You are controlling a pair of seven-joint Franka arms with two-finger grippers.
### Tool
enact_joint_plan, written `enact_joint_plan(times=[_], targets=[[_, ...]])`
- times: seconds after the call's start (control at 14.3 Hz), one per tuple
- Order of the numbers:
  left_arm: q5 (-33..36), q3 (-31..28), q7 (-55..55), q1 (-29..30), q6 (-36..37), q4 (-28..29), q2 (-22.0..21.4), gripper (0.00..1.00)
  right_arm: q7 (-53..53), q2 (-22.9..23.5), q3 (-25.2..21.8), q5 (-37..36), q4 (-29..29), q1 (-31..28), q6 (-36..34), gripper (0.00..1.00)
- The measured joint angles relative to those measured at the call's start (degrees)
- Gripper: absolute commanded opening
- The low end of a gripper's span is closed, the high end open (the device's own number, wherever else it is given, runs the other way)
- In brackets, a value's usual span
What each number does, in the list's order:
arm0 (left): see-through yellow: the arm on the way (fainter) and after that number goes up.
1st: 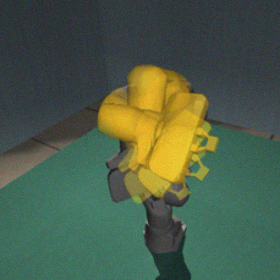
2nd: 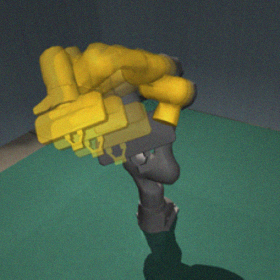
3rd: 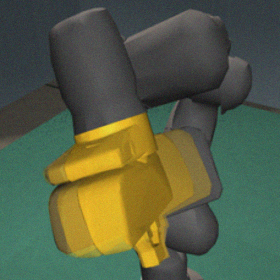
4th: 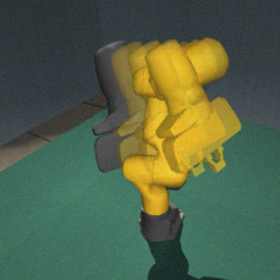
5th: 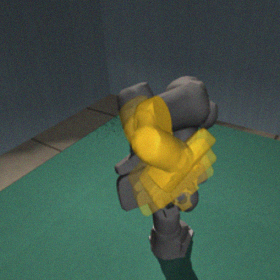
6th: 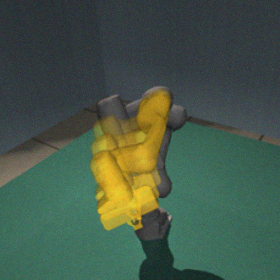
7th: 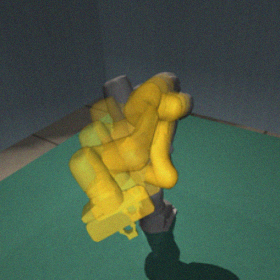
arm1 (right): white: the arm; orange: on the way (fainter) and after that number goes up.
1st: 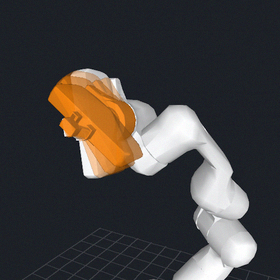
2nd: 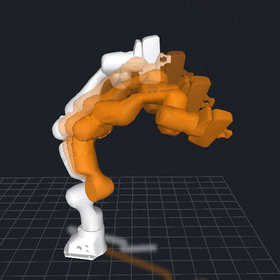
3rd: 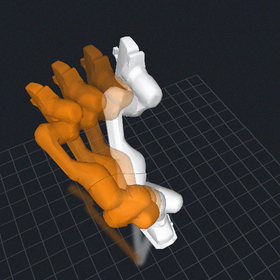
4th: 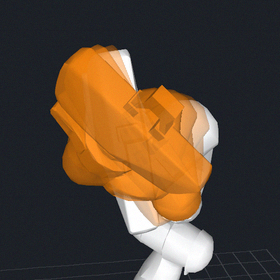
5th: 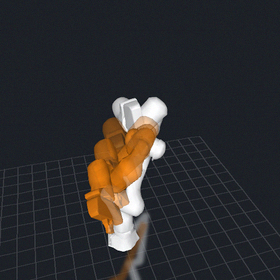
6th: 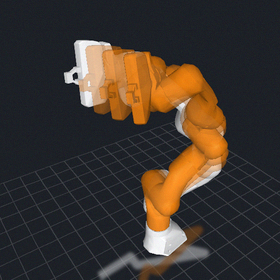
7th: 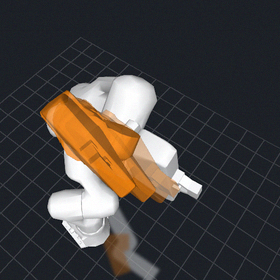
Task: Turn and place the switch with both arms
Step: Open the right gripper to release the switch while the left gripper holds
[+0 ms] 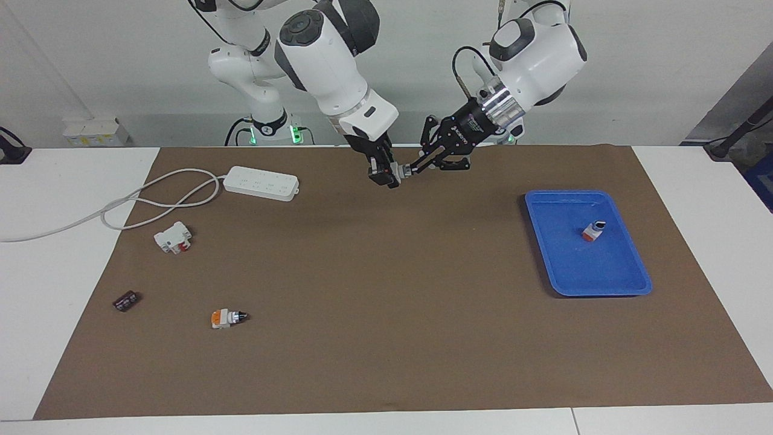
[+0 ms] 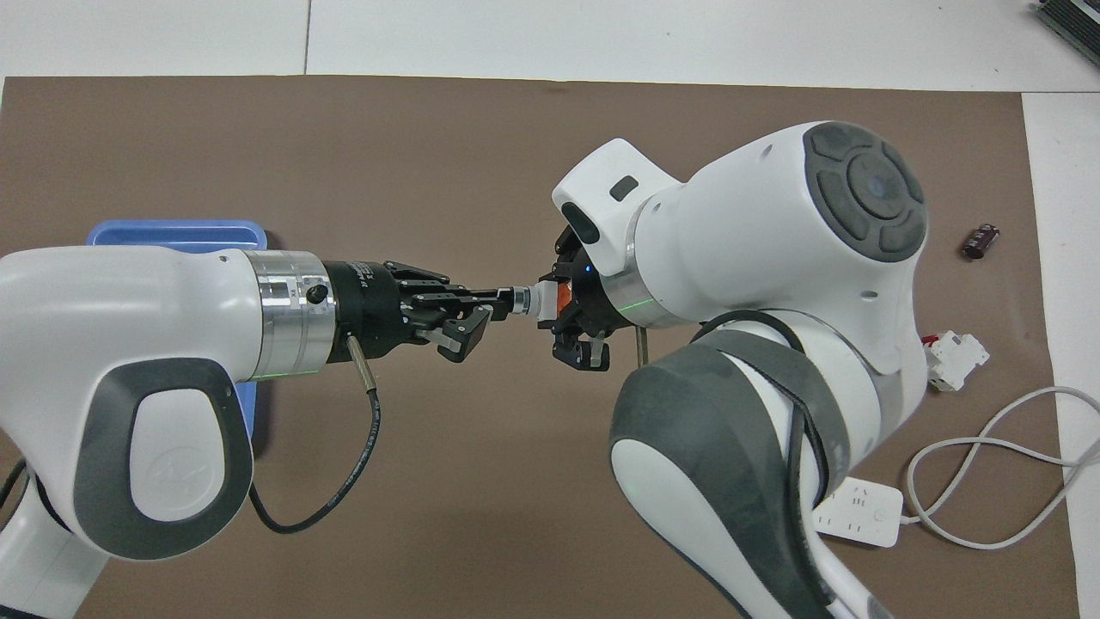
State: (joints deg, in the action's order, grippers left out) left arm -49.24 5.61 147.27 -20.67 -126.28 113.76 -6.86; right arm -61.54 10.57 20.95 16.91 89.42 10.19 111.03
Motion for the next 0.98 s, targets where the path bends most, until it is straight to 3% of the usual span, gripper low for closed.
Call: enact_joint_plan(times=[0.28,0.35,0.42,0.49,0.98], targets=[[0.0,0.0,0.59,0.0,-0.04,0.03,0.0,0.0,0.01,0.02,0.0,0.0,0.0,0.0,0.0,0.0],[0.0,0.0,0.86,0.0,-0.04,0.04,0.0,0.0,0.01,0.02,0.0,0.0,0.0,0.0,0.01,0.11],[0.0,0.0,1.01,0.0,-0.05,0.04,0.0,0.0,0.01,0.02,0.0,0.0,0.0,0.0,0.01,0.72],[0.0,0.0,1.13,0.01,-0.06,0.05,0.0,0.0,0.02,0.02,0.0,0.0,0.0,0.0,0.02,1.0],[1.51,-1.05,1.37,0.92,-3.41,1.26,0.95,0.0,0.16,-1.25,0.07,0.01,-0.11,-0.02,-1.43,1.0]])
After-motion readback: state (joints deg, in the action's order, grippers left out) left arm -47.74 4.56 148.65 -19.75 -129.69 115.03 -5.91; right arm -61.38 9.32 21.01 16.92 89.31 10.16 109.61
